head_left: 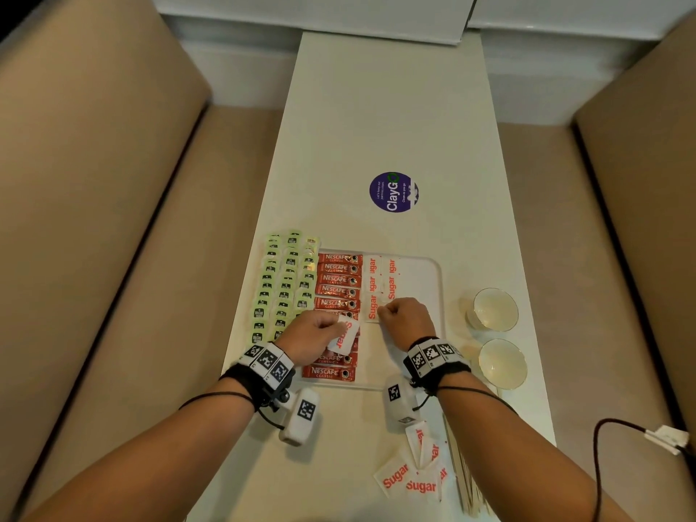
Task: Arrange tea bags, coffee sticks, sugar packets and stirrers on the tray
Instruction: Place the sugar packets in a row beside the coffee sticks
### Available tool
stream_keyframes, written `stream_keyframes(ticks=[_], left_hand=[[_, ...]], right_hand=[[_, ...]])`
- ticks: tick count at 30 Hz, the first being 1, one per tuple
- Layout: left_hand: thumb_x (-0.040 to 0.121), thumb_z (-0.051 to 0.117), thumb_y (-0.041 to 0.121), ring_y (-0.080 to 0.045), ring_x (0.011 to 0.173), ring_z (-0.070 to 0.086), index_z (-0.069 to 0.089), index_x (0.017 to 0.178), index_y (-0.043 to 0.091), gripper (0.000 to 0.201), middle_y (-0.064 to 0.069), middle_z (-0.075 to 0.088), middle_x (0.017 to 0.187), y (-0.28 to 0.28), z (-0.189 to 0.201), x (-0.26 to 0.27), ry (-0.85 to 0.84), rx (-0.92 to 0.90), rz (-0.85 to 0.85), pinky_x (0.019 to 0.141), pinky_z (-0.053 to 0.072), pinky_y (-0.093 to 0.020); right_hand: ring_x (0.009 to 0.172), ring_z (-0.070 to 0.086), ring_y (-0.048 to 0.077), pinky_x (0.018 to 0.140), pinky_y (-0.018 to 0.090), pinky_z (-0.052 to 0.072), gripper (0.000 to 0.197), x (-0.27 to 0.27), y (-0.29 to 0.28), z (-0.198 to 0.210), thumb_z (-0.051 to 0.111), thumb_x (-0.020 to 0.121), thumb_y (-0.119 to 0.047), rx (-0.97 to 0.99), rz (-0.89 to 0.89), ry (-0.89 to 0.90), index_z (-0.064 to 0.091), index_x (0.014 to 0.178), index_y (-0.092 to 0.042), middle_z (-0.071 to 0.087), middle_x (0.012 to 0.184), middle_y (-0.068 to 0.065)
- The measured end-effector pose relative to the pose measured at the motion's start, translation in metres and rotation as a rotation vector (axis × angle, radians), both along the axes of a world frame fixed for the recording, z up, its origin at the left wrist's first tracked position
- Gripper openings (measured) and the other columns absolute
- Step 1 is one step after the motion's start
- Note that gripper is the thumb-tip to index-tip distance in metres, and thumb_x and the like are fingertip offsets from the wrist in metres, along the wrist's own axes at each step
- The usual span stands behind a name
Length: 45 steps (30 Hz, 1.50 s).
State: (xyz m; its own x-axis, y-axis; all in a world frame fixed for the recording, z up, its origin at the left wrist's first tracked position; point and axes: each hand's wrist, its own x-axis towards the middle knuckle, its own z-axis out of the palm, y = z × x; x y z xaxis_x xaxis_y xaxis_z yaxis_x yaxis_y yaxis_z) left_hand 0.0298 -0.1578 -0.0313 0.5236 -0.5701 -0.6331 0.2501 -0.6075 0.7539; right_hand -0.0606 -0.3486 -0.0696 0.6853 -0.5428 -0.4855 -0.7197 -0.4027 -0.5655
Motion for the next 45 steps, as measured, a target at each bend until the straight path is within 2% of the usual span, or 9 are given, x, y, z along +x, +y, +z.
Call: stream_keyframes(ticks=[6,15,19,23,27,33,38,41,45], left_hand=[[0.099,0.061,0.01,-0.029,0.103,0.071,0.07,0.109,0.004,0.015,-0.015,0.072,0.112,0.0,-0.001,0.0,0.075,-0.031,0.054,0.081,0.062,-0.038],[0.097,0.062,0.007,-0.022,0.085,0.068,0.071,0.103,0.012,0.011,-0.016,0.072,0.098,0.001,-0.004,-0.002,0.05,-0.049,-0.004,0.074,0.061,-0.032],[0.097,0.063,0.005,-0.019,0.071,0.062,0.068,0.101,0.003,0.007,-0.013,0.062,0.084,0.001,-0.003,-0.001,0.023,-0.038,0.002,0.066,0.059,-0.03],[0.097,0.063,0.006,-0.014,0.057,0.057,0.068,0.101,0.003,0.007,-0.009,0.065,0.078,-0.001,0.002,-0.001,-0.007,-0.027,-0.017,0.057,0.052,-0.025],[0.097,0.063,0.006,-0.009,0.058,0.058,0.07,0.102,0.008,0.009,-0.005,0.071,0.079,-0.005,0.006,-0.004,-0.024,-0.031,-0.036,0.055,0.049,-0.021],[0.096,0.064,0.006,-0.003,0.052,0.058,0.069,0.099,0.003,0.006,-0.006,0.067,0.071,-0.011,0.011,-0.01,-0.065,-0.053,-0.061,0.053,0.046,-0.014],[0.095,0.063,0.001,-0.019,0.068,0.068,0.066,0.11,0.001,0.015,-0.017,0.075,0.085,-0.015,0.012,-0.013,0.058,-0.078,0.056,0.056,0.054,-0.024],[0.094,0.065,0.005,-0.019,0.072,0.069,0.068,0.108,0.007,0.014,-0.015,0.076,0.09,-0.015,0.012,-0.014,0.039,-0.053,0.037,0.059,0.055,-0.026],[0.09,0.072,0.019,-0.005,0.056,0.059,0.072,0.093,0.022,0.004,0.007,0.069,0.07,-0.011,0.007,-0.015,-0.176,0.036,-0.221,0.055,0.047,-0.023]], right_hand=[[0.066,0.067,0.015,0.064,0.029,0.055,0.038,0.002,0.001,0.002,0.06,0.096,-0.031,-0.01,0.005,0.011,0.066,0.065,-0.011,0.073,0.078,-0.002],[0.061,0.065,0.013,0.054,0.021,0.042,0.048,0.004,0.0,0.006,0.06,0.097,-0.031,-0.016,-0.015,0.02,0.052,0.053,-0.015,0.077,0.098,0.006],[0.061,0.062,0.012,0.06,0.024,0.048,0.045,-0.001,-0.001,0.012,0.06,0.096,-0.032,0.006,-0.027,0.011,0.057,0.058,-0.009,0.073,0.079,0.002],[0.078,0.064,0.013,0.07,0.026,0.049,0.032,-0.013,0.003,0.021,0.06,0.097,-0.034,0.087,-0.006,-0.068,0.072,0.083,-0.009,0.071,0.083,-0.001],[0.075,0.067,0.015,0.075,0.028,0.055,0.031,-0.029,0.014,0.032,0.06,0.099,-0.04,0.225,0.07,-0.139,0.073,0.085,-0.015,0.072,0.079,0.0],[0.067,0.062,0.005,0.066,0.016,0.045,0.021,-0.043,0.028,0.031,0.066,0.096,-0.036,0.277,0.076,-0.205,0.071,0.083,-0.021,0.07,0.075,-0.004],[0.08,0.063,0.0,0.068,0.013,0.044,0.012,-0.05,0.033,0.031,0.068,0.094,-0.034,0.313,0.079,-0.186,0.071,0.096,-0.023,0.07,0.09,-0.014],[0.079,0.067,0.005,0.074,0.023,0.052,0.003,-0.05,0.031,0.032,0.066,0.095,-0.025,0.314,0.027,-0.241,0.067,0.093,-0.023,0.072,0.087,-0.009],[0.084,0.071,0.015,0.082,0.032,0.059,0.005,-0.048,0.029,0.035,0.064,0.096,-0.017,0.315,0.008,-0.335,0.064,0.095,-0.022,0.073,0.091,-0.004]])
